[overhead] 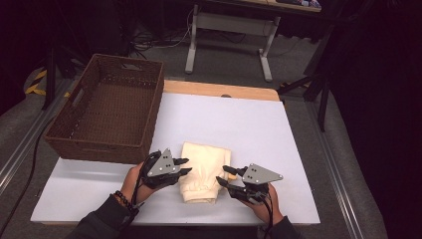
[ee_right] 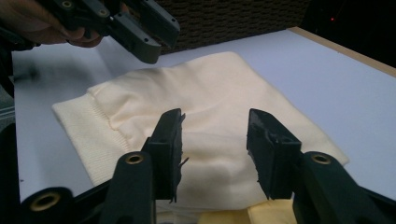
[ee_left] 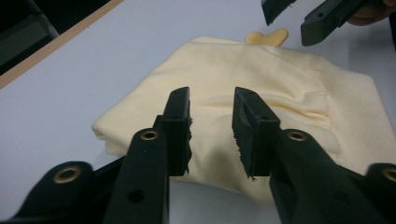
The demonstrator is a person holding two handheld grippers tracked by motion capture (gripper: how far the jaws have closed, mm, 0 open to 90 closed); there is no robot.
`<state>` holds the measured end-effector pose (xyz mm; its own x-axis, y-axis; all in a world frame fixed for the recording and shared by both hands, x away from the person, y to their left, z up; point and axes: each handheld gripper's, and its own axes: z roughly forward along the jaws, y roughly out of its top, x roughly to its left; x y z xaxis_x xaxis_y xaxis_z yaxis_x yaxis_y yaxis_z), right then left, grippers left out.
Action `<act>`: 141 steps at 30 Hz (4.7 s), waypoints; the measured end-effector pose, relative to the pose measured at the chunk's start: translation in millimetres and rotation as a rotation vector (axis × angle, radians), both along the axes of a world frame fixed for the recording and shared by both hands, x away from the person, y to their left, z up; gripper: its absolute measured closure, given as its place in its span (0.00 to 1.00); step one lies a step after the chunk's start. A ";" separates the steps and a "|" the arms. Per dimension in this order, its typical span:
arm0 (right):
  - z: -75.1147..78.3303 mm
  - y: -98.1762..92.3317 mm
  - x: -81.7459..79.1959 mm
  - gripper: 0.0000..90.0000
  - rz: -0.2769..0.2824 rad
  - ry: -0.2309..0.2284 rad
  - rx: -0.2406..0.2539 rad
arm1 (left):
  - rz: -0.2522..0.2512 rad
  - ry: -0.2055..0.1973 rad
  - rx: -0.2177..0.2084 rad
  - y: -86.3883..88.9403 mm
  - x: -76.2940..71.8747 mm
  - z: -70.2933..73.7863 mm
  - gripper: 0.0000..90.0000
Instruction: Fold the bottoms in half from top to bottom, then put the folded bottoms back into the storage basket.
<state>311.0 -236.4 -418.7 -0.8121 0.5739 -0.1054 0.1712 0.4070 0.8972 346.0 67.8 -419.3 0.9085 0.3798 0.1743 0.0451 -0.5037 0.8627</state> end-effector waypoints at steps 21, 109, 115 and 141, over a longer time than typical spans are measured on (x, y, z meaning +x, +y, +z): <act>5.5 -23.5 6.3 0.13 -0.187 -0.027 0.043 | 0.042 -0.041 -0.027 22.5 -8.8 3.2 0.23; -20.4 -60.6 -9.5 0.09 -0.233 -0.012 0.022 | 0.188 0.060 -0.074 98.9 -35.3 -30.1 0.13; -19.7 -59.8 -7.3 0.09 -0.238 0.015 0.023 | 0.181 0.095 -0.062 96.2 -31.0 -27.2 0.14; 8.4 -54.2 -1.4 0.12 -0.224 0.003 0.057 | 0.140 0.089 -0.109 76.1 -25.2 0.3 0.14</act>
<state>309.6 -290.6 -410.3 -0.6643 0.7446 -0.0652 0.2544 0.3072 0.9170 320.8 143.9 -419.0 0.8555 0.5157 0.0469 0.1862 -0.3910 0.9014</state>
